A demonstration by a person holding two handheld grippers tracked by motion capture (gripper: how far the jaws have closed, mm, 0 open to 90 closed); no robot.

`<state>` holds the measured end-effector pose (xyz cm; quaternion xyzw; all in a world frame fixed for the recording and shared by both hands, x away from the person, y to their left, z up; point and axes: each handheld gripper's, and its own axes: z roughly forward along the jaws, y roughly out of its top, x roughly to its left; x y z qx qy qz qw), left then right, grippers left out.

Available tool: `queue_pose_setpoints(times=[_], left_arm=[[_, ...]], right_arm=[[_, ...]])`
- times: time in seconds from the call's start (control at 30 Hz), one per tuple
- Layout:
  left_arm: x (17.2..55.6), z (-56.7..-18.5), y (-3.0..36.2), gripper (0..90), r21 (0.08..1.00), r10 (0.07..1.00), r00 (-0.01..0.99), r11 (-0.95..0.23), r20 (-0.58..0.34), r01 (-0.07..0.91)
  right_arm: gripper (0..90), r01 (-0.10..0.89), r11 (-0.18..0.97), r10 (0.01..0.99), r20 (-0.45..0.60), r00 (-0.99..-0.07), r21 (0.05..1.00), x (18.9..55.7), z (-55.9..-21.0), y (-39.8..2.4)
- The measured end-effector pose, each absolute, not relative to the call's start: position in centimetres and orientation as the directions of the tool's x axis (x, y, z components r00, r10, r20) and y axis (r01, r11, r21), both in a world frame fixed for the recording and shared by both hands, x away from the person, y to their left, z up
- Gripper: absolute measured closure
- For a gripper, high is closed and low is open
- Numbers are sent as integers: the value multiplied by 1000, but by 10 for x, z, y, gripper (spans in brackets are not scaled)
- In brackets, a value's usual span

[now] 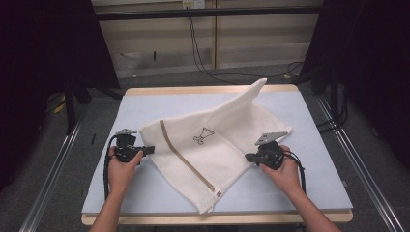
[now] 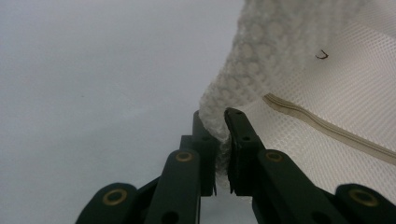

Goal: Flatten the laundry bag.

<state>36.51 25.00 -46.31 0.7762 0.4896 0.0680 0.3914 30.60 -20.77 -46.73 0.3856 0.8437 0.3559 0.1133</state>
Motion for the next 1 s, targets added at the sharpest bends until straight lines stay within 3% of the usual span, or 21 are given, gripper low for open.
queue_pose_setpoints(times=[0.57,1.0], left_arm=[[362,-463,250,849,676,815,526,-246,-243,694],[359,-463,248,821,667,807,527,-240,-266,705]], right_arm=[[900,560,452,731,72,-678,694,305,-468,-206],[900,566,456,738,63,-672,687,309,-468,-211]])
